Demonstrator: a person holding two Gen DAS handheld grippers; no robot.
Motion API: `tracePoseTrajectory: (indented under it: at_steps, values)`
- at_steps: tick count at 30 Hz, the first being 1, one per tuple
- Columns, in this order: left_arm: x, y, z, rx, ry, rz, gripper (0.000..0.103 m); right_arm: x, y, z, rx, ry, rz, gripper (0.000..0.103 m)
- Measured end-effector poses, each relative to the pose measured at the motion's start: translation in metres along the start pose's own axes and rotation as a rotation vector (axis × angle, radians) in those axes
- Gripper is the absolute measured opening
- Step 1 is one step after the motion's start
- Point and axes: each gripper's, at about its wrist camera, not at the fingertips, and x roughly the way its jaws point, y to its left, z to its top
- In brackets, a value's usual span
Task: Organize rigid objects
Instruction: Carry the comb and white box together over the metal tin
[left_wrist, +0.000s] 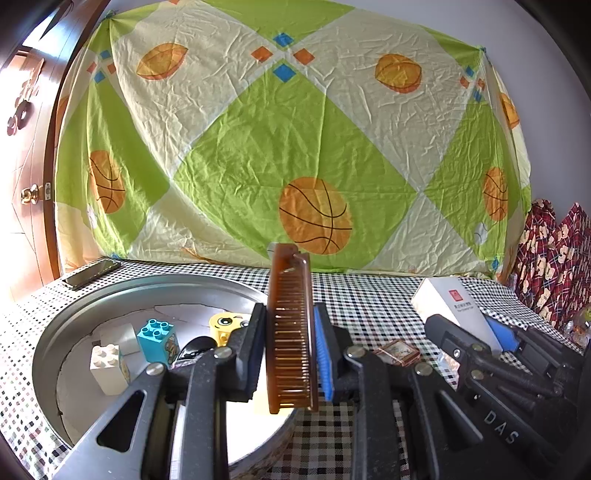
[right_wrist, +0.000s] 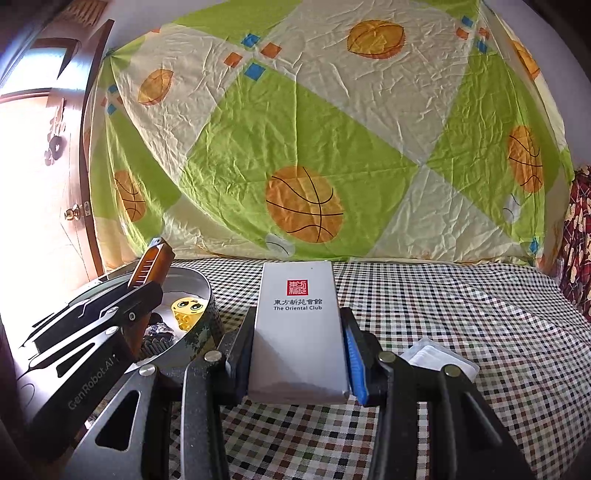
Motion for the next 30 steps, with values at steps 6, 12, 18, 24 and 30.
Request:
tracePoseTrajectory:
  at_steps: [6,12,18,24,30]
  values:
    - [-0.001,0.002,-0.001,-0.006,0.002,-0.004,0.024,0.001,0.005,0.000,-0.006,-0.001,0.016,0.045]
    - [-0.003,0.010,0.000,-0.022,0.002,-0.011,0.024,0.001,0.009,0.000,-0.013,-0.003,0.025,0.045]
    - [-0.005,0.015,0.000,-0.034,0.004,-0.020,0.024,0.002,0.014,0.000,-0.016,-0.004,0.033,0.045]
    - [-0.009,0.018,0.000,-0.042,-0.007,-0.031,0.024,0.002,0.019,0.000,-0.019,-0.011,0.043,0.045]
    - [-0.012,0.024,0.000,-0.055,-0.010,-0.034,0.024,0.000,0.024,0.001,-0.024,-0.026,0.057,0.045]
